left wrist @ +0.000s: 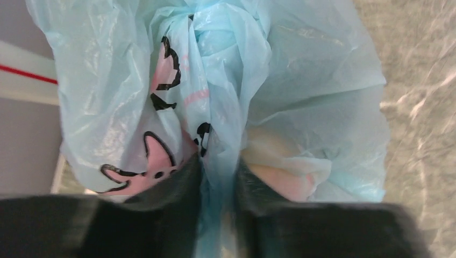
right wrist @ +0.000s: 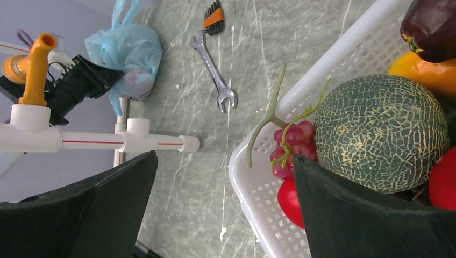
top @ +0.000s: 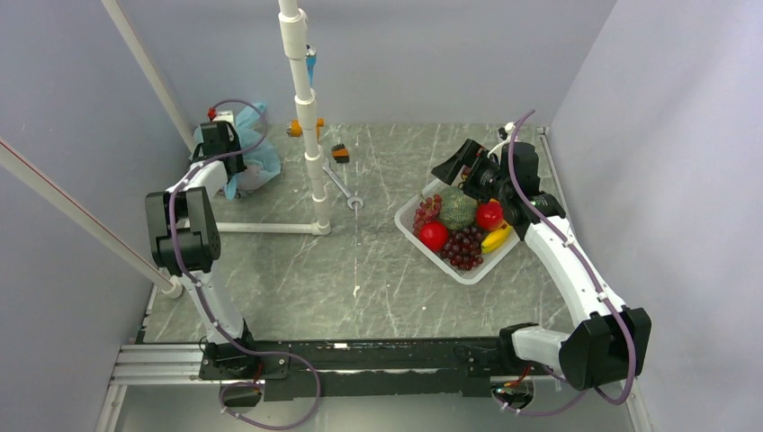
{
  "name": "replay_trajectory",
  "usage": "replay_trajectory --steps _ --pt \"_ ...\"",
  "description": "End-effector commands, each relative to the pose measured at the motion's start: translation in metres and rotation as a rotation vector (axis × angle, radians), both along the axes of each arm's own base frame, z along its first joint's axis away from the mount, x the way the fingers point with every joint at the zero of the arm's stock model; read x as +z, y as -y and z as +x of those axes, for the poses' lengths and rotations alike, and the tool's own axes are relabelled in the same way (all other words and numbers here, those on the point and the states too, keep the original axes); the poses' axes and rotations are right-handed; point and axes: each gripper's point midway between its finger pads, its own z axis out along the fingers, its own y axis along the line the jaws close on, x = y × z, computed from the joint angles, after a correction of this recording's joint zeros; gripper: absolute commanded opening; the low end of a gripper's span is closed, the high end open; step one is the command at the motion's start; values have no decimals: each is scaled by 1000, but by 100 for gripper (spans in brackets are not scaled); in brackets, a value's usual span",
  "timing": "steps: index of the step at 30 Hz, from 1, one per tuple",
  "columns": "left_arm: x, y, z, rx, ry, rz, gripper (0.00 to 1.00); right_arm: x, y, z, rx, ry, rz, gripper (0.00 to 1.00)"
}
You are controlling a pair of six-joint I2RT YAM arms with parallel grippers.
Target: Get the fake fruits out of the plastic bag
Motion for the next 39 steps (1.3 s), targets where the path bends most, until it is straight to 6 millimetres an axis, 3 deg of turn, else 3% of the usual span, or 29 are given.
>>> replay_trajectory --steps 1,3,9,12,16,20,25,29,35,39 --pt "28 1 8 -26 38 15 15 11 -3 1 19 52 8 100" --pt "39 5 8 -34 50 4 0 6 -7 -2 35 39 21 100" --pt "78 27 -2 -31 85 -7 0 -24 -11 -7 48 -51 -64 100" --pt "98 43 -14 -25 101 -19 0 -28 -14 -9 56 -61 -143 100" --pt "119 45 -52 143 82 -37 0 -23 -31 -17 125 -28 -165 100" --pt "132 53 -105 161 58 -16 0 -26 -44 -28 175 -12 -154 100" --pt "115 71 -193 134 18 -138 0 -31 -58 -36 232 16 -208 100" --pt "98 113 -259 34 37 -368 0 -32 -73 -44 288 32 -209 100" --pt "90 183 -316 -191 122 -735 0 -37 -110 -65 451 -13 -105 100" --pt "70 202 -343 -237 47 -791 0 -35 -108 -66 363 14 -240 100"
